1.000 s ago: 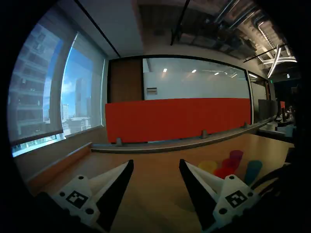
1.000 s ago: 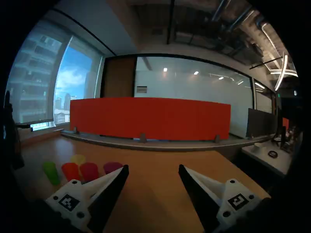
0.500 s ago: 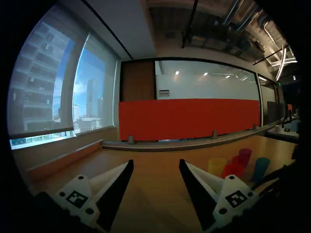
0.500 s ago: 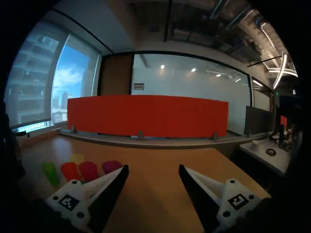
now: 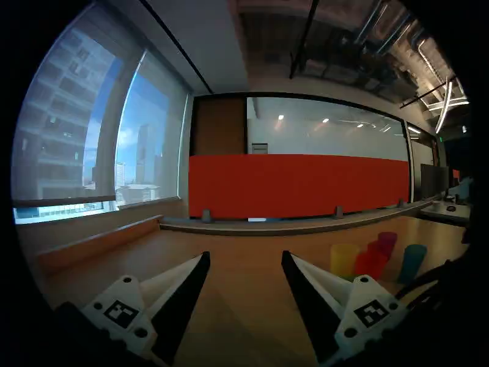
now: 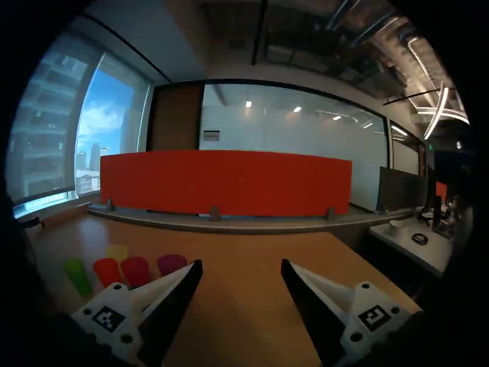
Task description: Pour water
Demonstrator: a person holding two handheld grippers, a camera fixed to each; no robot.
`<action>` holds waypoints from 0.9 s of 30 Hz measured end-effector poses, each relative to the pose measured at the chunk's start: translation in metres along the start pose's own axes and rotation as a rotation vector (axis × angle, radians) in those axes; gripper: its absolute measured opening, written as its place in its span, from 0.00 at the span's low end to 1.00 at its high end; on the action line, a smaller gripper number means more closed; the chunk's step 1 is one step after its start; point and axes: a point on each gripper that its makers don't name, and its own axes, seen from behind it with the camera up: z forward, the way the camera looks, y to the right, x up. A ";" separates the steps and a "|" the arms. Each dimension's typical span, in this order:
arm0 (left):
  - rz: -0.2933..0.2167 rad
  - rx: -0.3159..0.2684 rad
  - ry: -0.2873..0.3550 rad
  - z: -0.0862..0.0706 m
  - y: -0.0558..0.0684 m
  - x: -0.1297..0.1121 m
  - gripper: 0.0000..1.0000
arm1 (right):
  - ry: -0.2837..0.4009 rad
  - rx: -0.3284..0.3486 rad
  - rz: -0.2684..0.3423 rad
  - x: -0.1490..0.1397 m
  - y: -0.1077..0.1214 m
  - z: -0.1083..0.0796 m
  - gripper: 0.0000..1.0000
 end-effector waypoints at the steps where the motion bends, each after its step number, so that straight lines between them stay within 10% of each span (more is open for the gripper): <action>1: 0.002 0.002 -0.003 0.000 0.000 -0.002 0.86 | -0.002 0.000 -0.002 0.000 -0.001 0.000 1.00; 27: -0.001 -0.013 -0.010 0.014 0.006 -0.026 0.86 | -0.020 0.015 -0.026 0.003 -0.015 0.006 1.00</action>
